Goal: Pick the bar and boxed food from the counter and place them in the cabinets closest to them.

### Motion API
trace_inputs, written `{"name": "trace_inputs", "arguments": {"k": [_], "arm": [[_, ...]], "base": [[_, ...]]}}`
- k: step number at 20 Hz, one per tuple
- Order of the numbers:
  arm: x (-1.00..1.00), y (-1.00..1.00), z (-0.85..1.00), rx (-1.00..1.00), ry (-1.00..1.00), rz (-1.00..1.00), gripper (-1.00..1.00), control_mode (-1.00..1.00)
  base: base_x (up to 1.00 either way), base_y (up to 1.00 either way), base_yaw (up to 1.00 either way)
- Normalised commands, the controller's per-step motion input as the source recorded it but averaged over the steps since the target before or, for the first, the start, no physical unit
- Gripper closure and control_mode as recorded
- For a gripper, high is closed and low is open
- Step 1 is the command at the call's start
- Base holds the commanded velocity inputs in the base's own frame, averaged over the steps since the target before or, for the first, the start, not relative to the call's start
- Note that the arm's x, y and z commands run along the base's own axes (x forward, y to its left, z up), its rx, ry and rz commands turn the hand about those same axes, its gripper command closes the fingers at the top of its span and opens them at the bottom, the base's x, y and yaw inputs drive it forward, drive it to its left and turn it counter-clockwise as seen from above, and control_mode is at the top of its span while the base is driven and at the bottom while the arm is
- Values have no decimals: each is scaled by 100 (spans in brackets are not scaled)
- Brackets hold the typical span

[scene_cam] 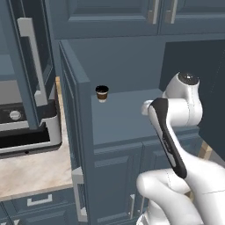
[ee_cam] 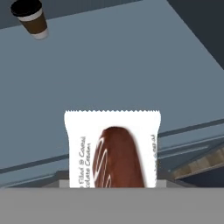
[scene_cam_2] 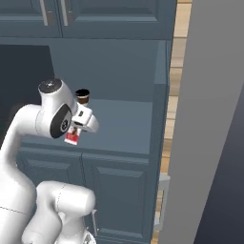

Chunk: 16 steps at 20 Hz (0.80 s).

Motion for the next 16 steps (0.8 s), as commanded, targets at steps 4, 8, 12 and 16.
{"name": "trace_inputs", "arguments": {"k": [4,8,12,16], "arm": [[45,0,0,0,0,0,100,-100],[38,0,-15,0,0,0,100,-100],[30,0,-23,0,0,1,100,-100],[32,0,-24,0,0,1,100,-100]], "base": [[0,0,0],[0,0,0],[0,0,0],[0,0,0]]}}
